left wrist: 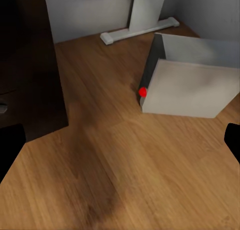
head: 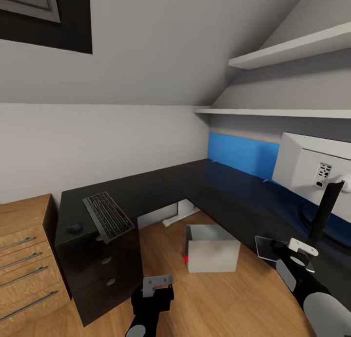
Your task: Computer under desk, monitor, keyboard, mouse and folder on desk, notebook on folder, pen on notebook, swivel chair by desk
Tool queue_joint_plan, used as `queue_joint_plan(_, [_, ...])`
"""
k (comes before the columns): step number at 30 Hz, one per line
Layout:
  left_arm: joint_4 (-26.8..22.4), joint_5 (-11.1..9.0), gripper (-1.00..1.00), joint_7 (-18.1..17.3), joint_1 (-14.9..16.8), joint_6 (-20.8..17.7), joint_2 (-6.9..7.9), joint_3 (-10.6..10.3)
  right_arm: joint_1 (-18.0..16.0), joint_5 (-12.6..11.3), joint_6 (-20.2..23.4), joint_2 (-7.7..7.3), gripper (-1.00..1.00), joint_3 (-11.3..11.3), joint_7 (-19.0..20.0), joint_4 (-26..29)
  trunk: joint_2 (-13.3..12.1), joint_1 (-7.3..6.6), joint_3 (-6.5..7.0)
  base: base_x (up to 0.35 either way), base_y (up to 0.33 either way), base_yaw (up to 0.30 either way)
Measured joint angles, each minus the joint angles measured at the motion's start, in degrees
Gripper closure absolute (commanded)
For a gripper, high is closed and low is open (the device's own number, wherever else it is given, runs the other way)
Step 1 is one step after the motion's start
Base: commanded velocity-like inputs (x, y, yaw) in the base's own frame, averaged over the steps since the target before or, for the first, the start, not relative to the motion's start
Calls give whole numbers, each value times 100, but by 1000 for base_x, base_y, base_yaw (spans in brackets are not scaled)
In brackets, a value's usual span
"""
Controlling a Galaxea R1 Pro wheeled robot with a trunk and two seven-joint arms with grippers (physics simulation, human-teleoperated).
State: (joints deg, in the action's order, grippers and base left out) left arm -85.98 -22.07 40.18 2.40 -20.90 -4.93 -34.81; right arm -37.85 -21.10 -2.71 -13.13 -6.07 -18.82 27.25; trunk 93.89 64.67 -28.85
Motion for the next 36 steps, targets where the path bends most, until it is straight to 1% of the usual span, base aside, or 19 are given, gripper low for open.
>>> queue_joint_plan(16, [0,8,-100,8,0,-9,-2,-2,0,9,-8,-2,-100,-8,-1,6,-642,-352,287,0,0,0])
queue_joint_plan(30, [0,16,-100,9,0,-9,0,-8,0,-1,-8,46,-100,-3,17,100,-643,-352,288,0,0,0])
queue_joint_plan(31, [0,16,-100,9,0,-9,0,-9,0,-3,1,96,-100,-4,16,203,-643,-352,288,0,0,0])
queue_joint_plan(36, [2,16,-100,9,0,-9,0,-8,0,1,-1,187,-100,-12,13,289,-643,-352,288,0,0,0])
